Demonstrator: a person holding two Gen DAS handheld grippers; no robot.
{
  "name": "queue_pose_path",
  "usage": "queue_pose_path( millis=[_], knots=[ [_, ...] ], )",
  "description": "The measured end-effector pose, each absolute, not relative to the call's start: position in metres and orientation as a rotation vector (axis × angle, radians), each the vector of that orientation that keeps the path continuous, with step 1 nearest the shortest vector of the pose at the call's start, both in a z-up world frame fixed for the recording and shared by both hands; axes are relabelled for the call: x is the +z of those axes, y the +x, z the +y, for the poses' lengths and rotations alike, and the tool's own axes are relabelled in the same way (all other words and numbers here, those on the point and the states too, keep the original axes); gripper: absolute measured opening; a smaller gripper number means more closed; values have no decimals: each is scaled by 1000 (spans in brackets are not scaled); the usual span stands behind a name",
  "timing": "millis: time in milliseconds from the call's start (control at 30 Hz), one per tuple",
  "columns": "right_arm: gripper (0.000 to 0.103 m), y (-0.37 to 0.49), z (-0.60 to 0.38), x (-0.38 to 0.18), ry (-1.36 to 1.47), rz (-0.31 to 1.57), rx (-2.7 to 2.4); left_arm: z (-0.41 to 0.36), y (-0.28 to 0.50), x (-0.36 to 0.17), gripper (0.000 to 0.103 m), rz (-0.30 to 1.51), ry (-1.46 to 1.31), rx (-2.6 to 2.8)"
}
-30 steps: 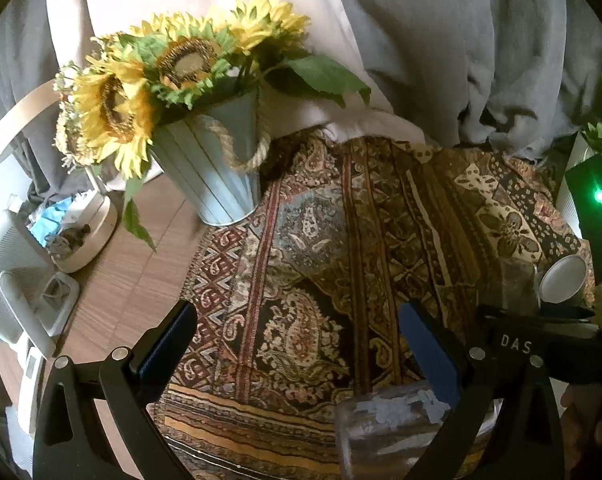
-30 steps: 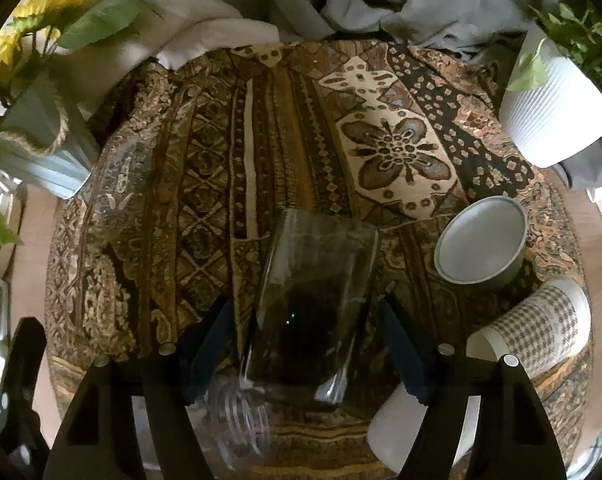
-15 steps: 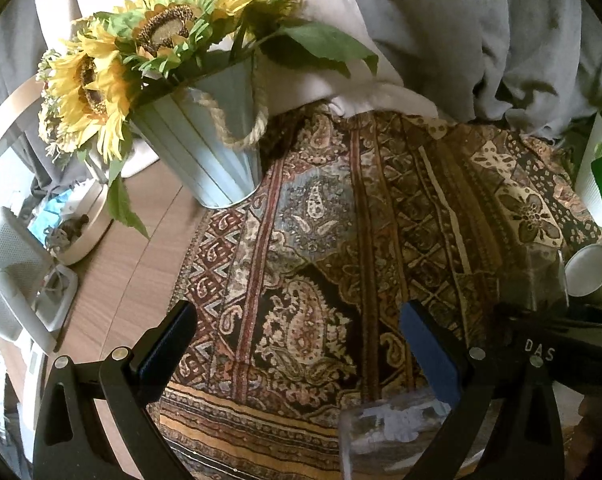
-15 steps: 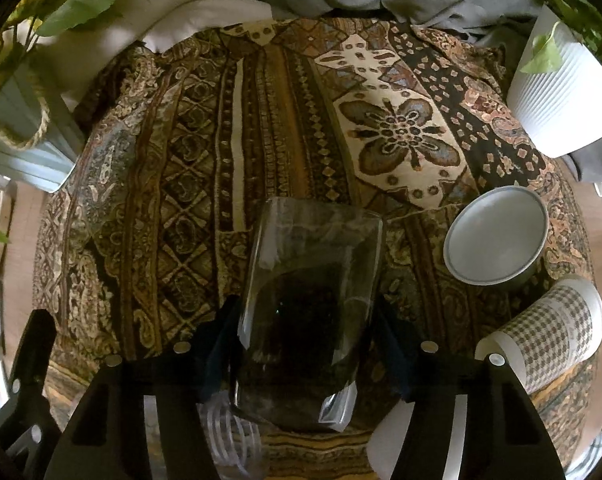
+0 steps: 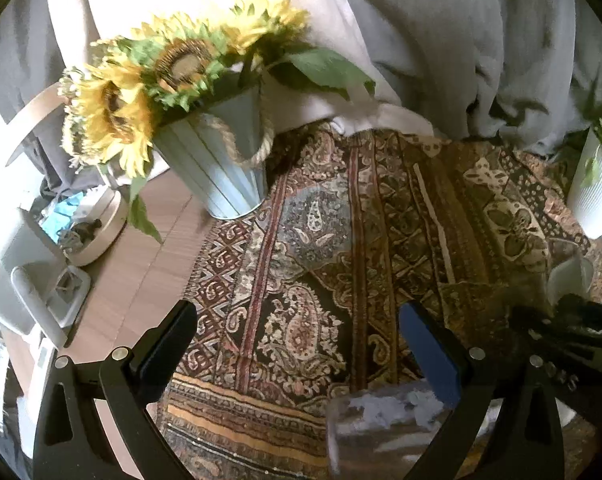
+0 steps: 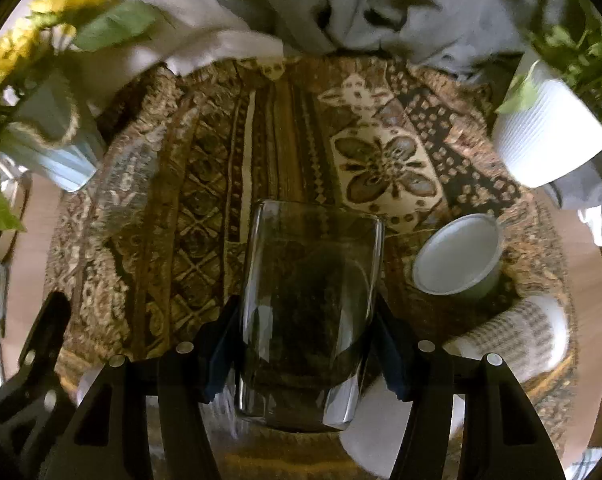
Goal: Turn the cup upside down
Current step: 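Reach the right tool to the clear glass tumbler and grasp it, then lift the glass tumbler with the right tool and turn it upside down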
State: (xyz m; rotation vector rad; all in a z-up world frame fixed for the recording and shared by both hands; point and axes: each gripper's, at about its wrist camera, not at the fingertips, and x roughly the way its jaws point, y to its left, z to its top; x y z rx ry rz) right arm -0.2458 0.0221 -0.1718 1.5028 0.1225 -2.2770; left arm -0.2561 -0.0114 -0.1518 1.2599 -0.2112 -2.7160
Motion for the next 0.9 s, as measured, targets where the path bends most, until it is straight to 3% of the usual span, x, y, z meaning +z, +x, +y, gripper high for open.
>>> queue_pose_path(
  millis=[400, 900],
  knots=[
    [61, -180, 72, -125, 1380, 76, -2298, -1, -190, -108, 103, -196, 1154, -2792],
    [61, -110, 110, -170, 1534, 136, -2193, 11, -126, -144, 103, -282, 1269, -2743]
  ],
)
